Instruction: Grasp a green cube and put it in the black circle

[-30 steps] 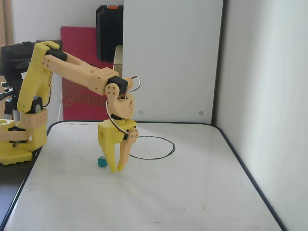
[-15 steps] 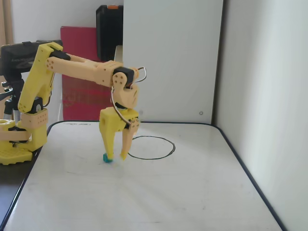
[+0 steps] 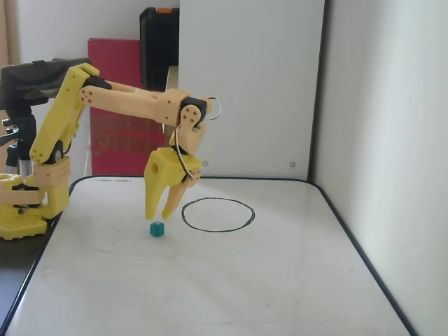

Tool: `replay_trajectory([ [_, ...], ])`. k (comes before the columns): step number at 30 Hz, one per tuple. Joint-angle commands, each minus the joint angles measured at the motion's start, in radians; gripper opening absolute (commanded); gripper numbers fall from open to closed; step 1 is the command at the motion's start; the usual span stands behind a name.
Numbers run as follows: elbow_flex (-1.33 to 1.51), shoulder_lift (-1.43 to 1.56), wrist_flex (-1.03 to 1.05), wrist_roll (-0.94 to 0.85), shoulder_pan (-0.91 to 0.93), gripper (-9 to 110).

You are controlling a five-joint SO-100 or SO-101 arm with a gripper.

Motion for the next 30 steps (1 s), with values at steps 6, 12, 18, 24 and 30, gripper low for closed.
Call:
replay_trajectory([
  [6, 0.025, -0.012, 0.008, -0.031, -0.002, 12],
  [12, 0.0, -0.011, 0.012, 0.002, -0.035, 12],
  [18, -0.021, 0.021, 0.014, 0.043, -0.074, 12],
  [24, 0.046, 0.114, -0.028, 0.051, -0.08, 13],
  [30, 0.222, 0.202, -0.143, 0.046, -0.074, 13],
])
